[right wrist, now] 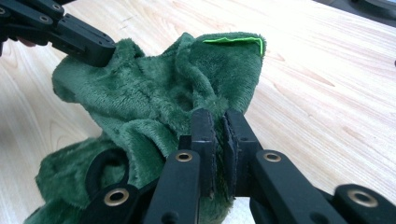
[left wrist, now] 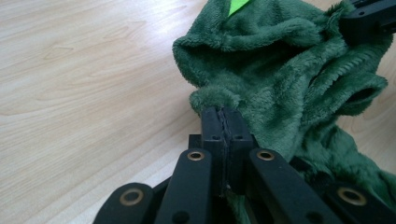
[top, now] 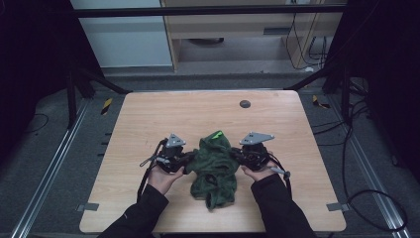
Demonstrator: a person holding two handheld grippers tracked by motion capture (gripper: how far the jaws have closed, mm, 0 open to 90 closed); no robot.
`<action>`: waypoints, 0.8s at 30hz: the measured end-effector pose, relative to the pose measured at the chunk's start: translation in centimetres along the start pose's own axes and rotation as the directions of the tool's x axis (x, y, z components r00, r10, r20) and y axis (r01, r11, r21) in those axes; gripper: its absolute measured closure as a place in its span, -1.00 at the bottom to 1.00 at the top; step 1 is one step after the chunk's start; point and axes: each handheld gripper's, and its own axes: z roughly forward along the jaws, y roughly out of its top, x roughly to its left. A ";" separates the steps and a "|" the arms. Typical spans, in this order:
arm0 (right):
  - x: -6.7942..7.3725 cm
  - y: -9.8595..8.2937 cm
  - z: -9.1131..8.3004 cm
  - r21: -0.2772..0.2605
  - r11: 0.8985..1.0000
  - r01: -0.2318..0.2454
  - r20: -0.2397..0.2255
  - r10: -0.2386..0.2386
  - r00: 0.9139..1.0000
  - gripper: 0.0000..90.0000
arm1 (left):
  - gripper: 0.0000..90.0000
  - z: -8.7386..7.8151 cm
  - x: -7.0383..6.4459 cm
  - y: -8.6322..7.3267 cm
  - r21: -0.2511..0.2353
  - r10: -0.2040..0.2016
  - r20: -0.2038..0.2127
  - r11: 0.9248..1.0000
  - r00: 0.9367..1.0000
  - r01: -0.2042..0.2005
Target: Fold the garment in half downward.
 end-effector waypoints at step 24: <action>2.6 -2.6 -1.3 0.019 0.999 0.040 -0.081 -0.039 0.996 0.85 | 0.99 -2.2 -2.2 -3.6 0.039 0.040 0.058 0.998 0.998 -0.042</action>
